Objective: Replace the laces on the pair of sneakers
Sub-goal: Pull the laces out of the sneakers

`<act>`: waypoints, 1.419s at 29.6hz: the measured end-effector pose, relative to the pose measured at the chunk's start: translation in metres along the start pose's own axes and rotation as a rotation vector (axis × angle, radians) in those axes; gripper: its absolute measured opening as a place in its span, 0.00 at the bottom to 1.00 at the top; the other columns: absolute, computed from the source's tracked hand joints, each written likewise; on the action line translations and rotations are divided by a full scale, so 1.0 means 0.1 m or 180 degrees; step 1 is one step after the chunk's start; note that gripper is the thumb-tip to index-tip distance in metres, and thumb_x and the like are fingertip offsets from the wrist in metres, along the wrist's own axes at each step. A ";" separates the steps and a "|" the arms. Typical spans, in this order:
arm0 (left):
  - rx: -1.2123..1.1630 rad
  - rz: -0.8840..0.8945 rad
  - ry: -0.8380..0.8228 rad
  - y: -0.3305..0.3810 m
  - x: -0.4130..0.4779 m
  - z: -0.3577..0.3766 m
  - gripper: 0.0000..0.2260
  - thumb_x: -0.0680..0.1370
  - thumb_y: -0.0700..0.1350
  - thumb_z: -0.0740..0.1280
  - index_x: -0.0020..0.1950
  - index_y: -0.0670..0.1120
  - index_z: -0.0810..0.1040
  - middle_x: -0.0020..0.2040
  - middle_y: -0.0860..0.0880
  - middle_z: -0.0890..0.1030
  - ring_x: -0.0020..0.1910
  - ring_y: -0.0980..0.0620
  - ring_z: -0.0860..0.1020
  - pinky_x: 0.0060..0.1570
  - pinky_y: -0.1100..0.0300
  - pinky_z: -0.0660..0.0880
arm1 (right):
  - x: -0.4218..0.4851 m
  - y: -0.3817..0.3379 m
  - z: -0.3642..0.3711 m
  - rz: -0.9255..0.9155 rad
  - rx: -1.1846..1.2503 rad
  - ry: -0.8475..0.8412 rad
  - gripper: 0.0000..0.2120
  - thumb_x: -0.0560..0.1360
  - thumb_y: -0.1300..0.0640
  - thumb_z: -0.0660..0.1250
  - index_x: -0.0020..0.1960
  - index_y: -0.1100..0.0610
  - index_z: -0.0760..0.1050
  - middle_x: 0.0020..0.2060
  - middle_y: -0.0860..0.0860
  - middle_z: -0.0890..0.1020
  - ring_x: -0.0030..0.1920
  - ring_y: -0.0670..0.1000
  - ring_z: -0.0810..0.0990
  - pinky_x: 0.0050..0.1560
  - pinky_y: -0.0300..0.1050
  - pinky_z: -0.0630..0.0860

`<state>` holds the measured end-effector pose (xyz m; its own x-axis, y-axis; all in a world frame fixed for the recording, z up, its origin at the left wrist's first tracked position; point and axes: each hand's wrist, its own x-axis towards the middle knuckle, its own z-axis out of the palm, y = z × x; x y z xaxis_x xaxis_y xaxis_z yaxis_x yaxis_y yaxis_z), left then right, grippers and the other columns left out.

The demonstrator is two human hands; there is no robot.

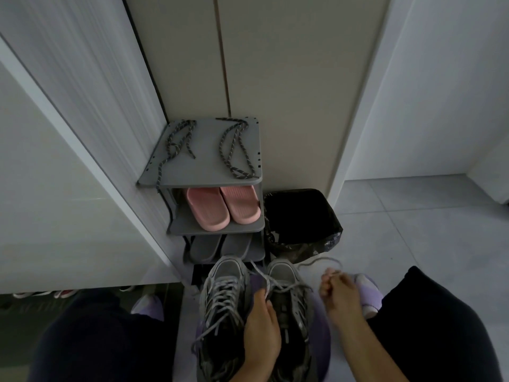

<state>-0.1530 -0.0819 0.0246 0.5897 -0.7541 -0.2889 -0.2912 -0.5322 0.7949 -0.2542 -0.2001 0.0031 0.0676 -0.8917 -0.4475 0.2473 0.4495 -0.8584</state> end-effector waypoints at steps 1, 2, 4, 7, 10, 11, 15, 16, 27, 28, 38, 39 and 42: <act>-0.0009 -0.0010 0.0010 -0.01 0.00 0.00 0.16 0.81 0.42 0.53 0.70 0.44 0.62 0.65 0.46 0.73 0.64 0.50 0.73 0.57 0.64 0.67 | 0.02 -0.12 -0.02 0.0023 0.0250 0.0039 0.15 0.78 0.71 0.51 0.36 0.60 0.65 0.30 0.55 0.67 0.18 0.41 0.67 0.19 0.30 0.64; -0.0014 0.0007 -0.0015 -0.02 0.00 0.01 0.16 0.81 0.42 0.53 0.69 0.44 0.62 0.66 0.46 0.73 0.64 0.50 0.72 0.57 0.65 0.66 | 0.03 -0.19 -0.03 0.0068 0.0314 -0.0038 0.14 0.79 0.70 0.52 0.36 0.61 0.67 0.30 0.55 0.68 0.19 0.41 0.68 0.19 0.30 0.65; -0.0088 0.0115 -0.0123 -0.03 0.01 0.04 0.18 0.81 0.43 0.55 0.70 0.44 0.59 0.68 0.48 0.70 0.66 0.52 0.70 0.59 0.67 0.64 | -0.01 -0.24 0.00 0.0033 -0.0421 -0.0387 0.10 0.78 0.68 0.57 0.40 0.64 0.72 0.29 0.55 0.71 0.20 0.42 0.69 0.21 0.31 0.66; 0.0088 0.0587 0.0206 0.01 0.09 -0.01 0.26 0.80 0.44 0.58 0.75 0.45 0.51 0.72 0.56 0.56 0.71 0.60 0.55 0.69 0.67 0.54 | -0.06 -0.01 0.02 -0.0659 -0.2351 -0.0698 0.13 0.77 0.58 0.62 0.38 0.64 0.77 0.26 0.51 0.72 0.23 0.42 0.69 0.29 0.38 0.67; 0.1449 0.1425 0.0044 0.03 0.37 -0.11 0.23 0.80 0.39 0.54 0.75 0.48 0.56 0.75 0.55 0.53 0.73 0.58 0.43 0.76 0.55 0.44 | -0.02 0.15 -0.02 -0.1165 -0.3152 -0.0869 0.15 0.73 0.55 0.67 0.28 0.50 0.73 0.30 0.45 0.72 0.32 0.43 0.70 0.38 0.39 0.67; 0.1887 0.1437 -0.0302 0.05 0.47 -0.15 0.22 0.79 0.37 0.53 0.74 0.48 0.59 0.76 0.53 0.56 0.75 0.56 0.46 0.76 0.51 0.44 | 0.00 0.18 -0.02 -0.1136 -0.3308 -0.0884 0.17 0.74 0.56 0.68 0.29 0.47 0.69 0.32 0.43 0.70 0.35 0.43 0.69 0.41 0.39 0.66; 0.2505 0.1102 -0.0967 0.15 0.65 -0.29 0.11 0.78 0.40 0.57 0.59 0.48 0.71 0.61 0.48 0.74 0.62 0.49 0.71 0.71 0.48 0.55 | 0.01 0.20 -0.02 -0.1147 -0.3624 -0.1191 0.18 0.76 0.51 0.63 0.29 0.47 0.63 0.31 0.45 0.68 0.33 0.42 0.67 0.38 0.34 0.65; 0.2487 0.1125 -0.0964 0.14 0.67 -0.32 0.09 0.77 0.42 0.58 0.55 0.48 0.73 0.57 0.49 0.75 0.59 0.49 0.72 0.68 0.51 0.59 | 0.00 0.18 -0.01 -0.1059 -0.3603 -0.1250 0.19 0.77 0.51 0.62 0.29 0.49 0.63 0.30 0.46 0.68 0.31 0.41 0.67 0.35 0.33 0.65; 0.1091 0.0654 -0.0650 0.10 0.55 -0.33 0.08 0.77 0.47 0.63 0.54 0.47 0.75 0.45 0.49 0.81 0.47 0.51 0.79 0.49 0.58 0.73 | -0.04 0.08 0.04 -0.0225 -0.2428 -0.1256 0.02 0.74 0.61 0.68 0.44 0.56 0.75 0.29 0.52 0.76 0.25 0.45 0.72 0.27 0.36 0.68; 0.1118 0.0632 -0.0637 0.10 0.57 -0.29 0.09 0.77 0.47 0.64 0.56 0.47 0.75 0.50 0.49 0.80 0.51 0.50 0.78 0.50 0.59 0.72 | -0.03 0.10 0.05 -0.0288 -0.2592 -0.1262 0.04 0.72 0.61 0.70 0.43 0.54 0.76 0.30 0.51 0.77 0.28 0.45 0.73 0.30 0.35 0.70; 0.0903 0.0121 -0.0494 0.08 0.55 -0.02 0.08 0.75 0.42 0.63 0.54 0.47 0.73 0.59 0.44 0.69 0.61 0.45 0.69 0.61 0.57 0.68 | 0.01 0.03 0.24 -0.1189 -0.3766 -0.1381 0.08 0.75 0.53 0.65 0.38 0.53 0.71 0.36 0.48 0.73 0.35 0.44 0.70 0.36 0.35 0.66; 0.0878 0.0128 -0.0491 0.08 0.53 -0.02 0.08 0.76 0.43 0.62 0.54 0.46 0.73 0.59 0.44 0.69 0.61 0.45 0.69 0.61 0.57 0.67 | -0.01 0.00 0.26 -0.1127 -0.3501 -0.1423 0.08 0.76 0.55 0.65 0.39 0.54 0.71 0.35 0.47 0.74 0.35 0.43 0.71 0.38 0.34 0.67; 0.0879 0.0238 -0.0475 0.06 0.52 0.02 0.11 0.77 0.42 0.60 0.58 0.44 0.73 0.59 0.43 0.70 0.61 0.44 0.69 0.61 0.57 0.67 | -0.08 -0.12 0.30 -0.0963 -0.2813 -0.1423 0.05 0.75 0.57 0.65 0.42 0.56 0.75 0.35 0.47 0.77 0.37 0.44 0.74 0.38 0.31 0.69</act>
<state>-0.1257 -0.1249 0.0134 0.4480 -0.8323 -0.3266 -0.5349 -0.5422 0.6480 -0.2283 -0.2000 0.0249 0.5180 -0.8308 -0.2033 -0.4718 -0.0793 -0.8781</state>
